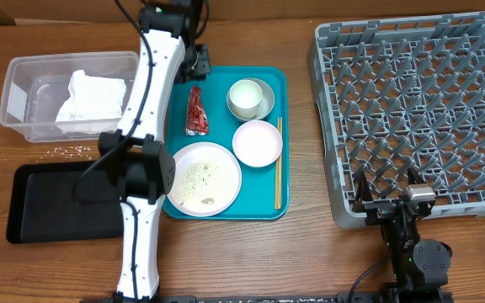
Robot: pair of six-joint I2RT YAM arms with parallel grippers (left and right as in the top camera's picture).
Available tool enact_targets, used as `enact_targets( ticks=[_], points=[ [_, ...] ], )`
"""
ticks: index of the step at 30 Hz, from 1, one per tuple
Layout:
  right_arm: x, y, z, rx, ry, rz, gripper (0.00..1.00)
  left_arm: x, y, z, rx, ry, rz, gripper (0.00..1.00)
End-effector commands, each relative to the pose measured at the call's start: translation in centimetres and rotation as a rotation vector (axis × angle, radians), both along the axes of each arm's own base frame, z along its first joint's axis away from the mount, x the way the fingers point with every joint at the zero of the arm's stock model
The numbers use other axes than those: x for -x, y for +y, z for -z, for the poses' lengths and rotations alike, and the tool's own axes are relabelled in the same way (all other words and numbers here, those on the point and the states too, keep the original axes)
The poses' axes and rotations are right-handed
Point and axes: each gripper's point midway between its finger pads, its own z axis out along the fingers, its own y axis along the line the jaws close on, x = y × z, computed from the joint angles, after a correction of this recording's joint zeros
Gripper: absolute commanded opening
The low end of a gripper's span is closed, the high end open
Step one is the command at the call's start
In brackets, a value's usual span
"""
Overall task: Sort waste into correct bins and load items into the dishwasher
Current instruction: 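Grasp the red snack wrapper with the left gripper and lift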
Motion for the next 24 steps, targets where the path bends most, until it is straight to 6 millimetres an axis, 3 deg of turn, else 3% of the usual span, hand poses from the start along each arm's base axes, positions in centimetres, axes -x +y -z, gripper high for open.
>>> enact_targets(
  ticks=[1, 10, 17, 19, 21, 24],
  points=[
    [0.0, 0.0, 0.1, 0.001, -0.006, 0.000, 1.00, 0.3, 0.6, 3.5, -0.035, 0.076, -0.013, 0.35],
    [0.0, 0.0, 0.1, 0.001, -0.006, 0.000, 1.00, 1.3, 0.2, 9.6, -0.039, 0.205, 0.021, 0.35],
    [0.0, 0.0, 0.1, 0.001, -0.006, 0.000, 1.00, 1.7, 0.4, 11.6, -0.049, 0.246, 0.020, 0.36],
    [0.0, 0.0, 0.1, 0.001, -0.006, 0.000, 1.00, 1.8, 0.4, 11.8, -0.048, 0.250, 0.021, 0.25],
    [0.0, 0.0, 0.1, 0.001, -0.006, 0.000, 1.00, 1.9, 0.3, 11.8, -0.043, 0.254, 0.020, 0.04],
    [0.0, 0.0, 0.1, 0.001, -0.006, 0.000, 1.00, 1.9, -0.1, 11.1, -0.019, 0.253, 0.022, 0.04]
  ],
)
